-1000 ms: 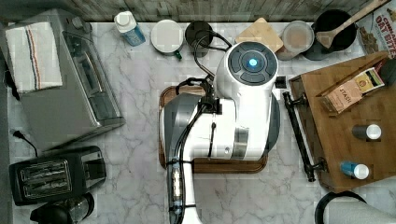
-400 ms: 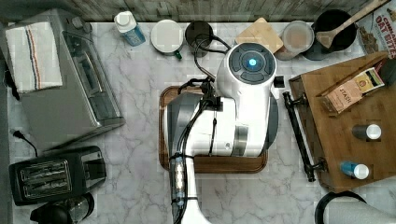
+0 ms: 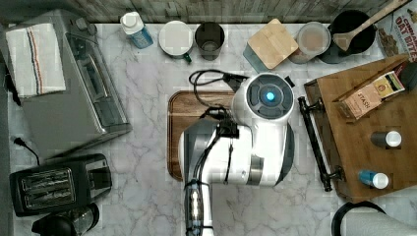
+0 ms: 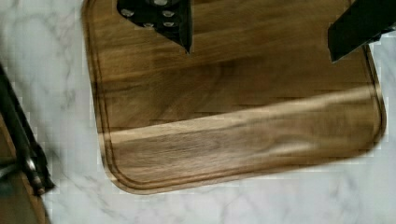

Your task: Open the drawer.

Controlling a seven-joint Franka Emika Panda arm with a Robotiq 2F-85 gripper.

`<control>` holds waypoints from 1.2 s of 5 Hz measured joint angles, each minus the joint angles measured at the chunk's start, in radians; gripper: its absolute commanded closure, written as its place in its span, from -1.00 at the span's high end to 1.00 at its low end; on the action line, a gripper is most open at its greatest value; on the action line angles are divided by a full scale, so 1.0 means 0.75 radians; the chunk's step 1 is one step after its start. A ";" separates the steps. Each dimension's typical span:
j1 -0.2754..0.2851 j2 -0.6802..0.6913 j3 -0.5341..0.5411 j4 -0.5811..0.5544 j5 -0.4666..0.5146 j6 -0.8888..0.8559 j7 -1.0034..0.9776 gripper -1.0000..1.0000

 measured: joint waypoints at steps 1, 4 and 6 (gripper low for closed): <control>-0.004 -0.090 -0.037 -0.146 0.000 0.104 -0.298 1.00; -0.101 -0.066 -0.170 -0.284 -0.046 0.408 -0.682 1.00; -0.167 -0.009 -0.253 -0.299 -0.063 0.545 -0.864 1.00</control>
